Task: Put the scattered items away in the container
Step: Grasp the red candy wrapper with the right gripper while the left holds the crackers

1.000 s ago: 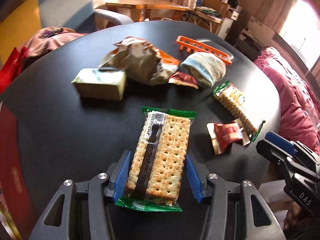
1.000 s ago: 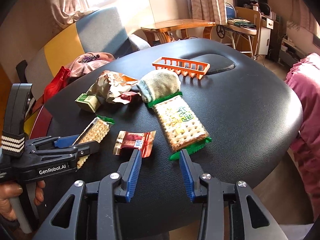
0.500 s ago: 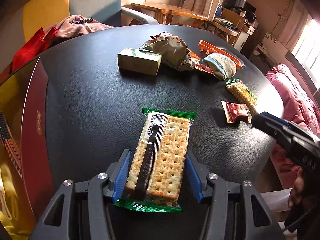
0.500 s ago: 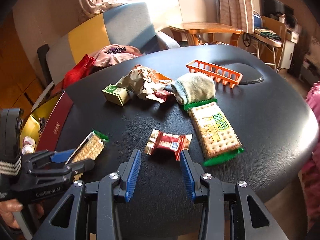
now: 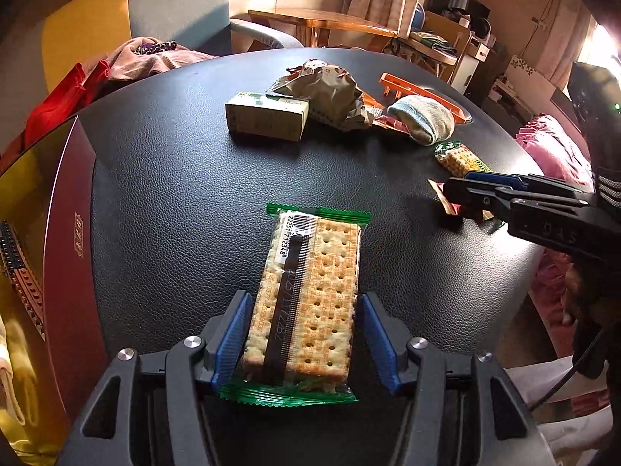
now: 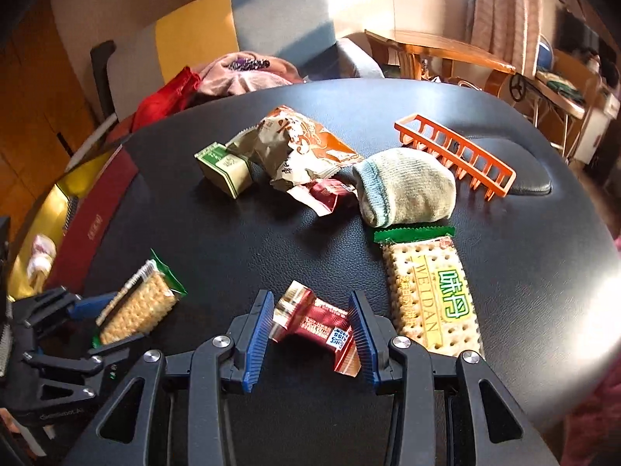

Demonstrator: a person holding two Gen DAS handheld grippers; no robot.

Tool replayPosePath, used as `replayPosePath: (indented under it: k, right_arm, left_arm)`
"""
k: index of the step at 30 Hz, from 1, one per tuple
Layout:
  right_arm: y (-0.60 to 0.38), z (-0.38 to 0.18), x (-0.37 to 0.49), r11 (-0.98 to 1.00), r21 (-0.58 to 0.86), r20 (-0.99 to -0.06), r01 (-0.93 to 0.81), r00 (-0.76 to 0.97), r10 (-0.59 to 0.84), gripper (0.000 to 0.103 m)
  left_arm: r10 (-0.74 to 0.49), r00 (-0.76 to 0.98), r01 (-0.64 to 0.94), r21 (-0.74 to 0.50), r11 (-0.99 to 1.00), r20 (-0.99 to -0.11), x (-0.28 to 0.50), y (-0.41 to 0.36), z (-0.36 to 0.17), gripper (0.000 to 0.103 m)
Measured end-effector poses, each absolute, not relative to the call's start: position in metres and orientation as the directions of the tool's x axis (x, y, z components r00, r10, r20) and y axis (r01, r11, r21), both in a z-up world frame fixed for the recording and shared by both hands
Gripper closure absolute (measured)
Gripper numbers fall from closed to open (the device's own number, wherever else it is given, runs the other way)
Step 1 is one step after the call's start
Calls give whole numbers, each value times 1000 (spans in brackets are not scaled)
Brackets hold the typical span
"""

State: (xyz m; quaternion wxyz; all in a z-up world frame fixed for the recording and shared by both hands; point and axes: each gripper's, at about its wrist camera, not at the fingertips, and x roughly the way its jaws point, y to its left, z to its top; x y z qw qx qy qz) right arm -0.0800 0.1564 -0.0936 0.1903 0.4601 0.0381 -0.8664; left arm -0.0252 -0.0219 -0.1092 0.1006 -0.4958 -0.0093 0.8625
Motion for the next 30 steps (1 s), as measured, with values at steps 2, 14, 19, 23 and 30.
replayPosePath:
  k: [2,14,19,23,30]
  right_arm:
    - [158,-93,-76,-918,123,-814,377,-490,-311,61]
    - [170,-79,-69,-882,137,-804,451,-469,-365,61]
    - [156,-91,-93,-845,94,-849,526,-401,-344,61]
    - [150,-101,-93,-824,91,-875,559,-350,-334,62]
    - [161,-101,-64,-852,157,-851,500,-369,-374,66]
  left_arm:
    - [182,-490,-166,-114,-980,-853,-25,-21,-110,42]
    - [189,-493,-162,-124,-979,-850,-25,-22,-109,41]
    - [192,-493,-156,-131,-979,-848,-25,-23,-109,41]
    - [189,-496,-159,-125,-979,-847,-25,-21,-109,41]
    - [194,-502,-159,-130,-979,-843,-24,-22,-110,40]
